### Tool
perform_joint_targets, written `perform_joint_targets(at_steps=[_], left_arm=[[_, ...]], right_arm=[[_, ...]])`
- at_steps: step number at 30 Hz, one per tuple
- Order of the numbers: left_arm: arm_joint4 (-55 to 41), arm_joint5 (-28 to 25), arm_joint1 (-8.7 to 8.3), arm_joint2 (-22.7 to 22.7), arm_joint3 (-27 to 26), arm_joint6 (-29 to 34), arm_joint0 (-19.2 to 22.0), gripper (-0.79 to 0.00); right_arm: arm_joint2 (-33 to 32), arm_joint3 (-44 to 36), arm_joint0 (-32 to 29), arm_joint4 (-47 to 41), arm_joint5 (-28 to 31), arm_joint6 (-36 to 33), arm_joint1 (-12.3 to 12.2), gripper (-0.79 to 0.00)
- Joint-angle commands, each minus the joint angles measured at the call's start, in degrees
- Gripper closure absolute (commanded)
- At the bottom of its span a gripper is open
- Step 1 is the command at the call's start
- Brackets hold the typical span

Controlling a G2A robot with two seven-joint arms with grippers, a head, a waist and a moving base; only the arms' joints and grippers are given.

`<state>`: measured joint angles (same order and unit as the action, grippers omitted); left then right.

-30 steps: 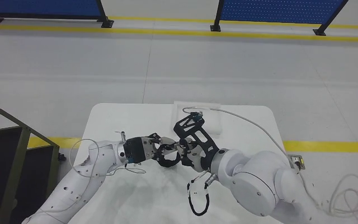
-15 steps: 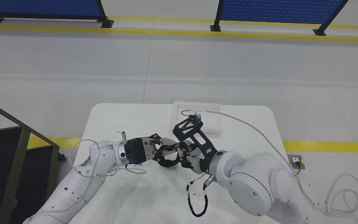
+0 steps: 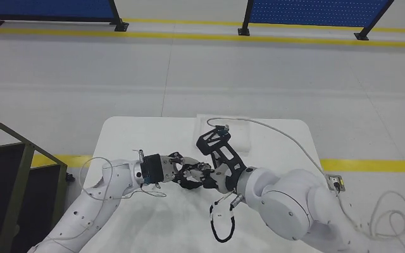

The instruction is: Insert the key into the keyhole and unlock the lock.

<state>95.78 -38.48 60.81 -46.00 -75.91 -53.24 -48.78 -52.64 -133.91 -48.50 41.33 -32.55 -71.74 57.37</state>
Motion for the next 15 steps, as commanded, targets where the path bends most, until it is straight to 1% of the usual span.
perform_joint_targets(at_steps=[1,4,6,9,14,15], left_arm=[[-1.00,-1.02,0.07,-0.16,0.47,0.71,0.06,0.000],[-3.98,-3.94,0.21,-0.53,1.37,2.75,0.15,0.000],[-6.80,-6.61,0.34,-0.78,2.00,4.79,0.23,0.000],[-11.76,-11.03,0.57,-1.09,2.73,8.34,0.35,0.000],[-22.07,-19.52,0.95,-1.27,3.81,17.35,0.75,0.000],[-24.18,-19.52,1.01,-1.04,3.52,19.60,0.85,0.000]], right_arm=[[-0.80,-0.64,0.04,-0.45,0.28,-0.28,-0.16,-0.785],[-2.26,-0.73,1.22,-0.66,2.09,-2.08,-0.40,-0.785],[-2.89,-0.73,2.64,-1.27,4.48,-3.89,-0.43,-0.785],[-3.99,-0.73,3.44,-2.45,10.31,-5.33,-0.63,-0.785],[-7.24,-0.73,0.89,-5.80,21.39,-6.97,-1.55,-0.785],[-8.10,-0.73,0.19,-6.60,23.75,-7.41,-1.78,-0.785]])
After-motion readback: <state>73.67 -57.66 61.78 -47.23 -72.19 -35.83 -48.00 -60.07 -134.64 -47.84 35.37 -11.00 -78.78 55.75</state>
